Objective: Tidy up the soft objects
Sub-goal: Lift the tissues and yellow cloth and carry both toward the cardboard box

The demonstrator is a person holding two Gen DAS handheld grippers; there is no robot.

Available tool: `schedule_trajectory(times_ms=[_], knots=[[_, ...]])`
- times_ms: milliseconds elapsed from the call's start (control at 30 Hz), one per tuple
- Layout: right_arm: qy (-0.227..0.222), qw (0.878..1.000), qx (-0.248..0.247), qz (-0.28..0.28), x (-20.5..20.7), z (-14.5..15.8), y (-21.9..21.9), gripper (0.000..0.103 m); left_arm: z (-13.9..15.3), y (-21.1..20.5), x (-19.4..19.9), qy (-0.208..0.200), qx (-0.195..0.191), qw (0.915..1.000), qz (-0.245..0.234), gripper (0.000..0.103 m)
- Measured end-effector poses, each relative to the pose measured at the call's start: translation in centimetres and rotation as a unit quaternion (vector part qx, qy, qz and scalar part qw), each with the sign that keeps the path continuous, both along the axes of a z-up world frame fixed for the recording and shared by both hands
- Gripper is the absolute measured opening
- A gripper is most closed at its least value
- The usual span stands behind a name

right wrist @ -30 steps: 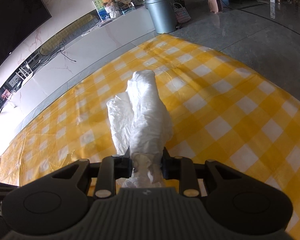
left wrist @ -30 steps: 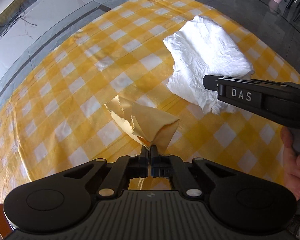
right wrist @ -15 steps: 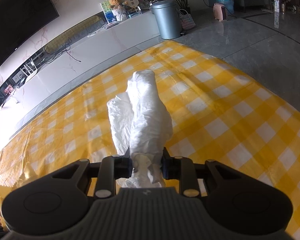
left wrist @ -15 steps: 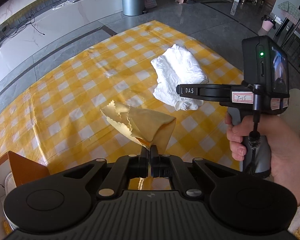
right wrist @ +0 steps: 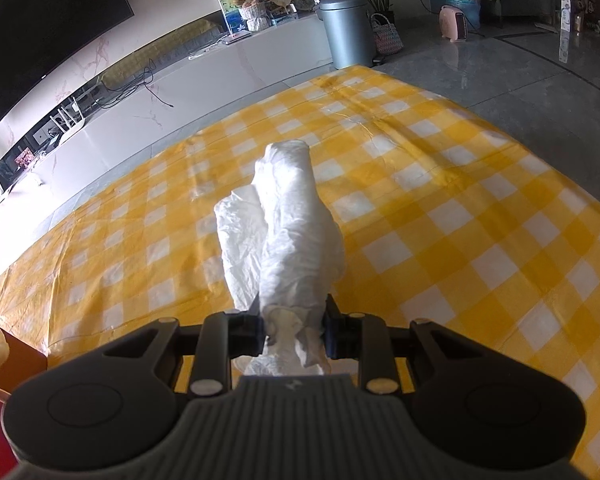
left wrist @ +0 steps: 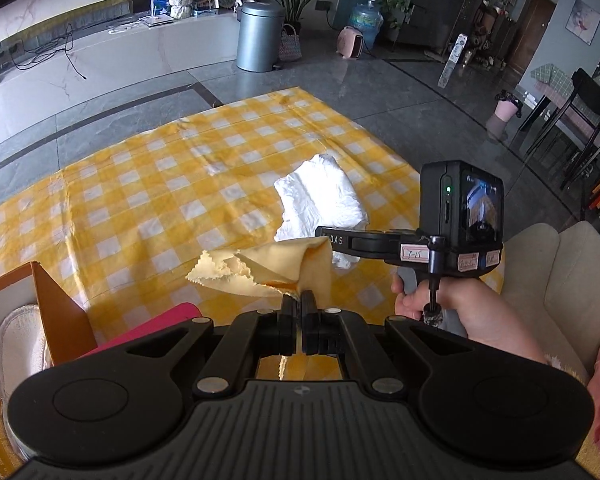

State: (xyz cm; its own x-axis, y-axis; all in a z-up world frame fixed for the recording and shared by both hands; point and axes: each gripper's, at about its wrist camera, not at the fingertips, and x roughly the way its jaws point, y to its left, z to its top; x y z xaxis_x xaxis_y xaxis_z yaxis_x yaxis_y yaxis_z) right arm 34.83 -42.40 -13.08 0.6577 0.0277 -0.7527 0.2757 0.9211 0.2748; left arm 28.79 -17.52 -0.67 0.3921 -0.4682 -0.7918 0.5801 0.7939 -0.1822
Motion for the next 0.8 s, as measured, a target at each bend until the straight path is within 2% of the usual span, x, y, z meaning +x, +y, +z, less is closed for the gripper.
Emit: schedule_trajectory(times_ms=[233,367,433,600,700,800], knots=[[-0.042,0.999,0.018,-0.013,-2.8,0.8,0.5,0.026,0.2,2.1,0.1,0.001,-0.025,0.9996,0.016,0.002],[-0.043,0.996,-0.075,-0.014,-4.3,0.3,2.1,0.025,1.4,4.2,-0.4,-0.006,-0.046,0.9985,0.029,0.002],[-0.051,0.994,-0.095,-0.011,-5.4,0.6,2.6,0.025,2.4,5.8,-1.1,-0.021,-0.057,0.9975,0.034,0.002],[-0.139,0.984,-0.112,-0.026,-8.6,4.4,4.0,0.024,4.7,11.6,-2.6,-0.056,-0.086,0.9922,0.072,0.002],[-0.188,0.979,-0.08,-0.014,-10.5,6.8,5.8,0.024,5.7,15.7,-3.5,-0.072,-0.111,0.9852,0.109,0.002],[-0.212,0.977,-0.026,0.014,-11.8,8.6,8.0,0.024,5.8,20.2,-4.8,-0.095,-0.139,0.9729,0.158,0.002]])
